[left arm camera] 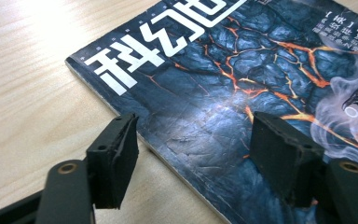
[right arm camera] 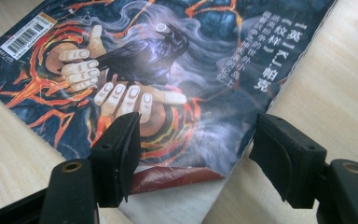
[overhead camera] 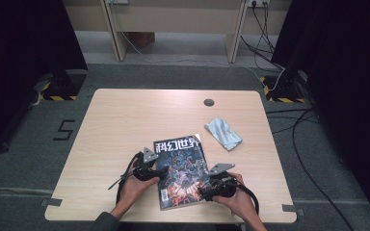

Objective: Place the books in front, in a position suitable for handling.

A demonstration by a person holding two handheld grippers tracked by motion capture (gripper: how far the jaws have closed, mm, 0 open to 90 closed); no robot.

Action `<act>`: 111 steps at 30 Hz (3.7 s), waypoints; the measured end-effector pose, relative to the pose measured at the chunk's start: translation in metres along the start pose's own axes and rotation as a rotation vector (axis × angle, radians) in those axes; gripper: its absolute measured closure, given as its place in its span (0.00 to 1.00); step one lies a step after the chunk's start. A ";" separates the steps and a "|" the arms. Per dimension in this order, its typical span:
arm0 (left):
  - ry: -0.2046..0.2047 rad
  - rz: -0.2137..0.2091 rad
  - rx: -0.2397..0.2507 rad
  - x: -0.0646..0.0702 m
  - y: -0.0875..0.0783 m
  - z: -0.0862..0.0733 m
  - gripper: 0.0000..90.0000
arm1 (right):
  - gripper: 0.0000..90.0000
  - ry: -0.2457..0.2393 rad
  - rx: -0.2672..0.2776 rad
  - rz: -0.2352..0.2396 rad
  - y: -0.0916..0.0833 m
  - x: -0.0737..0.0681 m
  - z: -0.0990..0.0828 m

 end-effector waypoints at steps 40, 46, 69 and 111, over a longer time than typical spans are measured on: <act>0.011 -0.028 -0.008 0.009 -0.001 0.000 0.42 | 0.36 0.007 0.053 -0.055 0.016 0.006 0.018; -0.006 -0.024 -0.011 0.007 0.000 0.000 0.39 | 0.36 0.002 0.057 -0.052 0.017 0.007 0.019; -0.082 -0.098 0.037 0.011 -0.016 0.000 0.32 | 0.34 0.095 0.148 -0.018 0.001 0.023 0.033; -0.046 -0.204 0.002 0.039 -0.064 -0.043 0.22 | 0.51 0.187 0.241 -0.270 0.004 0.156 0.099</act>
Point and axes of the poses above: each handheld gripper's, and its own axes: y roughly forward along the jaws, z roughly out of its top, x roughly to its right, the point moved 9 cm from there along y, roughly forward along the jaws, and after that the axes turned 13 degrees about y, right-handed, at the moved point
